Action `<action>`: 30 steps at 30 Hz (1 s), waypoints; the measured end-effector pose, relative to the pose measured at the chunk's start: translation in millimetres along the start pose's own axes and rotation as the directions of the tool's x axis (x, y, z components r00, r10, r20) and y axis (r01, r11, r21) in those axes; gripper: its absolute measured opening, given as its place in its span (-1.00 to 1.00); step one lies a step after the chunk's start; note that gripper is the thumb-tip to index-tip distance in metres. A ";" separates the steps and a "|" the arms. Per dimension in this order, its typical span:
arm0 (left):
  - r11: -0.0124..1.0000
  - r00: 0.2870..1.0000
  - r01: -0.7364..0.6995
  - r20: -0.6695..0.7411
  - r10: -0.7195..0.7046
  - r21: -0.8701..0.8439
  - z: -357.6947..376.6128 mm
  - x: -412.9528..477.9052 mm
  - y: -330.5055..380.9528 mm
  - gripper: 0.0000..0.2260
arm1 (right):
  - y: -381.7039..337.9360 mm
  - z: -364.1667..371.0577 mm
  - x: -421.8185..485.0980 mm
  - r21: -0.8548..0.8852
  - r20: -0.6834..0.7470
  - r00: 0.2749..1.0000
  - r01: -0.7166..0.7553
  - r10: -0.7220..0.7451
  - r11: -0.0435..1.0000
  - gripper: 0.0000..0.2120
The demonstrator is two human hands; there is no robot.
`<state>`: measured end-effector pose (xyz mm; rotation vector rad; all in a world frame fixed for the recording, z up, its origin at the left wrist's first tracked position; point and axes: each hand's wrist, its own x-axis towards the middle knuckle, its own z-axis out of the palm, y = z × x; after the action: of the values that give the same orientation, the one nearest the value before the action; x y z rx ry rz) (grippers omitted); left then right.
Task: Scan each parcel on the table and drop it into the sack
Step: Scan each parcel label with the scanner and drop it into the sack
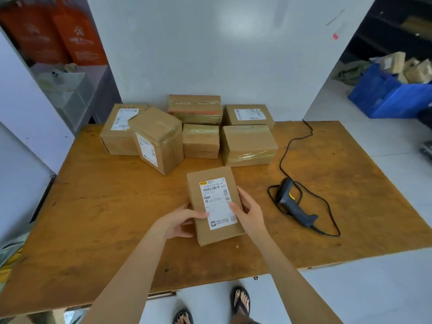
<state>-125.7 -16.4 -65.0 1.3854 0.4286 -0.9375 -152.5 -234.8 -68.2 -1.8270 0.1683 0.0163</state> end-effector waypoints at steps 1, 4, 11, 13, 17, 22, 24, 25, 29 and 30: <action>1.000 1.000 -0.004 -0.010 0.004 0.006 7.3 4.1 3.5 -0.13 | 3.5 -8.6 1.6 0.012 -0.003 1.000 0.000 0.000 1.000 -0.49; 1.000 1.000 -0.022 -0.020 0.022 0.013 29.5 17.0 11.4 0.02 | 9.6 -35.4 13.3 0.064 0.037 0.999 -0.019 0.017 0.998 -0.46; 0.986 0.989 -0.136 -0.071 0.130 -0.094 80.7 44.8 22.2 0.15 | 36.1 -117.7 52.3 -0.255 -0.229 0.968 -0.162 0.103 0.953 -0.60; 0.982 0.983 -0.165 -0.102 0.155 -0.094 93.5 49.7 27.2 0.11 | 54.1 -138.4 57.2 -0.603 -0.305 0.944 -0.295 0.127 0.741 -0.52; 0.971 0.970 -0.204 -0.162 0.183 -0.122 110.1 49.3 29.9 0.10 | 78.3 -152.4 63.8 -0.860 -0.204 0.961 -0.268 0.187 0.435 -0.43; 0.957 0.956 -0.230 -0.224 0.188 -0.178 119.9 52.1 27.3 0.12 | 74.0 -153.9 71.0 -0.719 -0.136 0.975 -0.220 0.178 0.659 -0.50; 0.946 0.947 -0.257 -0.245 0.206 -0.199 124.3 55.1 26.7 0.14 | 56.6 -158.2 68.0 -0.506 -0.084 0.995 -0.086 0.050 0.858 -0.58; 0.941 0.942 -0.269 -0.258 0.214 -0.203 127.1 56.7 26.9 0.15 | 43.1 -161.6 65.2 -0.382 -0.049 0.999 0.002 -0.023 0.924 -0.63; 0.934 0.927 -0.293 -0.300 0.225 -0.205 138.5 64.3 29.5 0.16 | -13.3 -176.0 47.6 -0.026 0.255 0.961 0.119 -0.108 0.993 -0.79; 0.933 0.923 -0.297 -0.311 0.226 -0.204 140.9 65.8 29.7 0.17 | -22.0 -177.9 42.5 0.056 0.349 0.932 0.090 -0.104 0.994 -0.78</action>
<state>-100.6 -172.7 -69.2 1.3103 0.5389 -0.4470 -121.5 -405.0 -4.8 -1.7603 -0.1735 0.2674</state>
